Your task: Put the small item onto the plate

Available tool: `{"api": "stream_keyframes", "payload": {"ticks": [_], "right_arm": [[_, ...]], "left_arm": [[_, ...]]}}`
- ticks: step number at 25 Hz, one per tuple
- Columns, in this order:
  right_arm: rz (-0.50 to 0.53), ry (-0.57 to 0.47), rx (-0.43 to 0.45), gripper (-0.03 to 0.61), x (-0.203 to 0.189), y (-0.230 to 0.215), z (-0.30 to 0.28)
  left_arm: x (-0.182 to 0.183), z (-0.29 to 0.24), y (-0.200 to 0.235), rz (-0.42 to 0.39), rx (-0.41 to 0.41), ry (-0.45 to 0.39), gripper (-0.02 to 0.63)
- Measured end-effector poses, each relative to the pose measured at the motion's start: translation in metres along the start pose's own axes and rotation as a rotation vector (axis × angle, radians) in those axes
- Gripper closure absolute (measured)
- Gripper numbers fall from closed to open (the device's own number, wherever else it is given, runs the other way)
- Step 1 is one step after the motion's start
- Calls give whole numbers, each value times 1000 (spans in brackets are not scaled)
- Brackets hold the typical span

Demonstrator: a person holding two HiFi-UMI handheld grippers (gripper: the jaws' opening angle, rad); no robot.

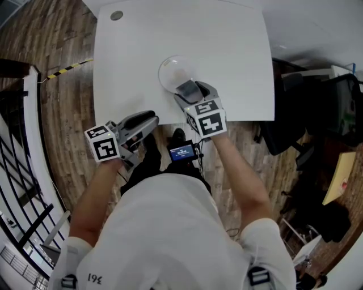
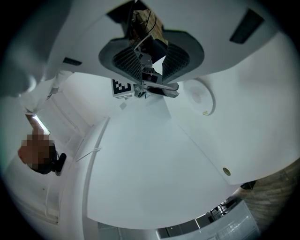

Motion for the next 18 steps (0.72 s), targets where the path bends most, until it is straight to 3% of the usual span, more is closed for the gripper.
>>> {"api": "stream_keyframes", "payload": {"ticks": [18], "right_arm": [[181, 117, -66, 262, 7, -31, -88]], "left_arm": [[6, -32, 40, 8, 52, 58, 495]]}}
Point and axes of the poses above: the fingertips, and each gripper's own axes: z backward along the fingers, y to its left, x out of its top, the point moved 5 cm from there along z, backward along the fingers, and after that the axes turned 3 degrees about -y, right-handed, at the moved point
